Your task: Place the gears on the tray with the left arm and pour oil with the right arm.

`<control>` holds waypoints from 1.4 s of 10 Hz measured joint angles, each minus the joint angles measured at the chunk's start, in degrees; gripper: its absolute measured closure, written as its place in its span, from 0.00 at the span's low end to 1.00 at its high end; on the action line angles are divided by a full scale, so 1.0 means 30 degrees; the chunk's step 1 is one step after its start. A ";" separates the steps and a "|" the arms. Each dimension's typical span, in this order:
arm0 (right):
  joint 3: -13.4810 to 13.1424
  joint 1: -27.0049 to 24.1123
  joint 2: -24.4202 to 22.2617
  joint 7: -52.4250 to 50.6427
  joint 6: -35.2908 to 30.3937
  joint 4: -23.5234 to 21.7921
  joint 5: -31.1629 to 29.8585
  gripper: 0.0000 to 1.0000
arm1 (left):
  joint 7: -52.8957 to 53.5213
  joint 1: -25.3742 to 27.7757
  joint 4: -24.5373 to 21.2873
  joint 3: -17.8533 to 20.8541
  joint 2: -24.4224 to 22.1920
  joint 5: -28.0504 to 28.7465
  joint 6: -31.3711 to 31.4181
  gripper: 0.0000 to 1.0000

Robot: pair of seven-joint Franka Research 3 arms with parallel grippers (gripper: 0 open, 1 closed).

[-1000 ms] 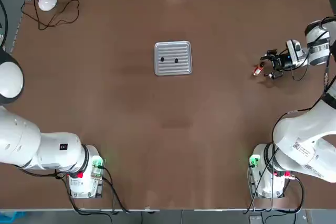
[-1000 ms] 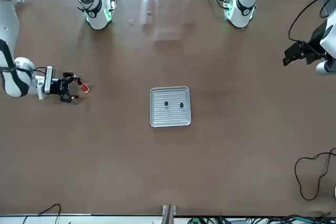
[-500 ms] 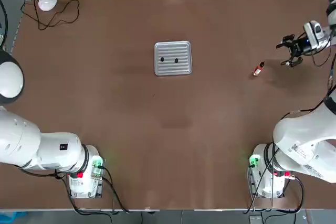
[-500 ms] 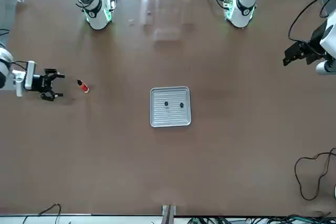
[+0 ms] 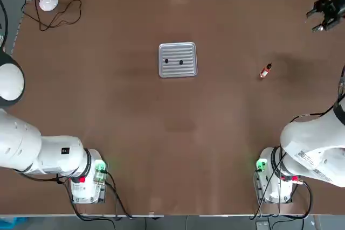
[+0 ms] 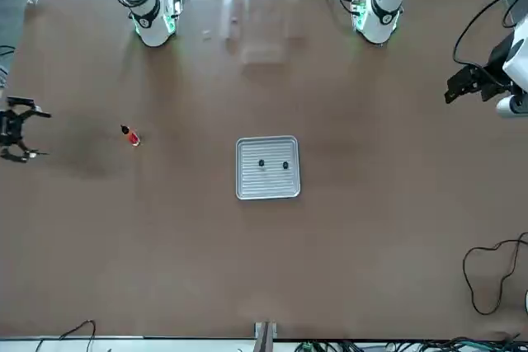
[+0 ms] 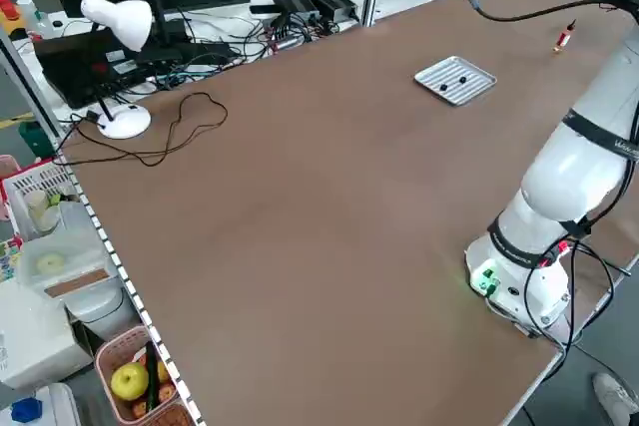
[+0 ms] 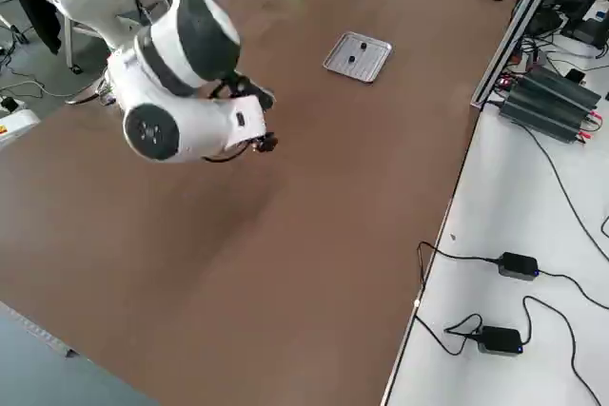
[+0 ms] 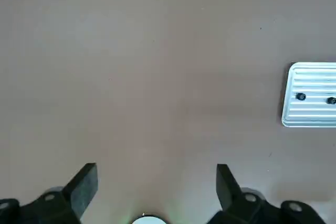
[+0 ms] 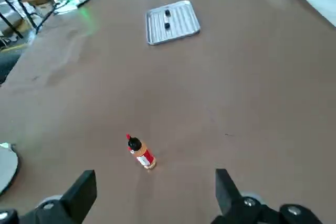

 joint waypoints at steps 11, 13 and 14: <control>0.0086 0.6930 -0.4286 2.0415 0.0739 0.2748 -0.7393 0.00 | 0.0002 0.0007 0.0208 -0.0002 -0.0006 0.0000 0.0001 0.00; 0.0096 0.8299 -0.4857 2.4380 0.0504 0.2708 -0.8380 0.00 | 0.0002 0.0007 0.0282 -0.0002 -0.0007 0.0000 0.0001 0.00; 0.0094 0.8789 -0.5222 2.6361 0.0235 0.2543 -0.8600 0.00 | 0.0001 0.0008 0.0294 -0.0001 -0.0011 0.0000 0.0001 0.00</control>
